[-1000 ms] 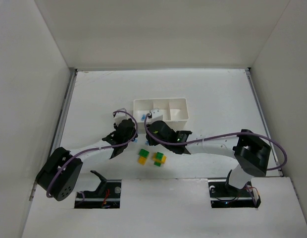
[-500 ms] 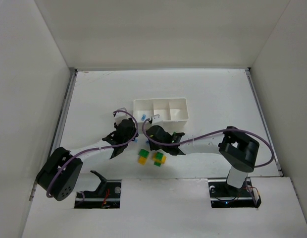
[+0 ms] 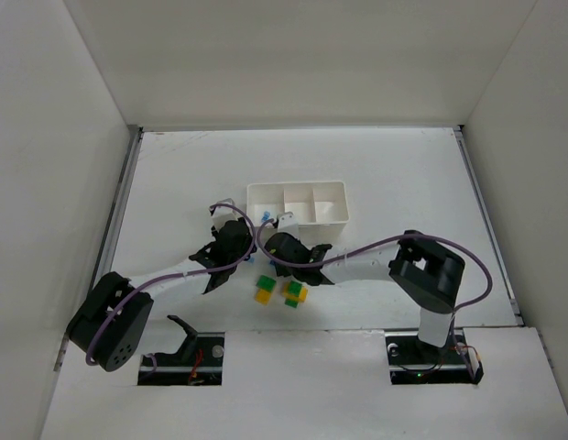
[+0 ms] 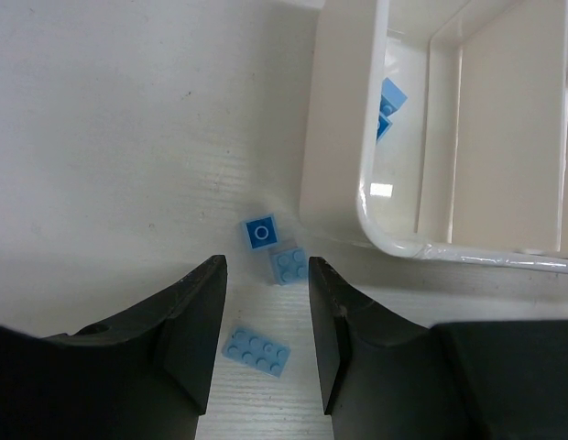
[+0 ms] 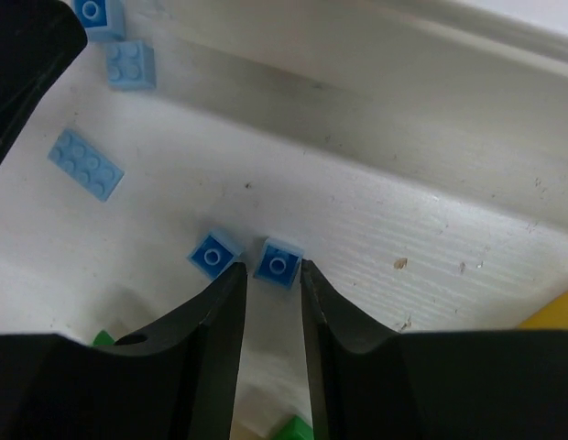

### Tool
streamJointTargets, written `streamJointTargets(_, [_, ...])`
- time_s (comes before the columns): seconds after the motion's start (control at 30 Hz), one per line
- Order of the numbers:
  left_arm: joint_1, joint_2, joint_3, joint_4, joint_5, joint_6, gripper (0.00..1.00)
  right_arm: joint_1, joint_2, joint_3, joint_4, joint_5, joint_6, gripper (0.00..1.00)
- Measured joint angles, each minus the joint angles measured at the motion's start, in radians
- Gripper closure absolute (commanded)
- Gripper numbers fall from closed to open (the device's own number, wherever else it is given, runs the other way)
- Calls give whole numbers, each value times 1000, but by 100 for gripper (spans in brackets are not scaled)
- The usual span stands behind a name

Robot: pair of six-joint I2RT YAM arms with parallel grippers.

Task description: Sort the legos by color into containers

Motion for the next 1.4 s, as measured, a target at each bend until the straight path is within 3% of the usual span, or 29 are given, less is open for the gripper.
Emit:
streamJointTargets(0.3, [0, 9, 0, 0, 3, 3, 62, 0, 16, 15, -2, 58, 1, 80])
streamJointTargets(0.47, [-1, 10, 0, 0, 3, 3, 62, 4, -10, 0, -12, 85, 0, 80])
streamJointTargets(0.77, [-14, 14, 0, 1, -10, 2, 64, 16, -266, -29, -16, 89, -50, 80])
streamJointTargets(1.03, [-18, -33, -32, -1, -39, -5, 64, -105, -139, 164, 55, 0, -135, 79])
streamJointTargets(1.1, [-18, -33, -32, -1, -40, -8, 64, -130, -84, 215, 69, -21, -144, 74])
streamJointTargets(1.2, [-18, -29, -32, 0, -40, -11, 64, -154, -16, 269, 85, -49, -150, 54])
streamJointTargets(1.27, [-18, -17, -32, 1, -42, -13, 64, -162, 7, 281, 86, -64, -154, 46])
streamJointTargets(1.4, [-21, 16, -31, 1, -42, -17, 64, -164, -1, 276, 96, -81, -158, 45])
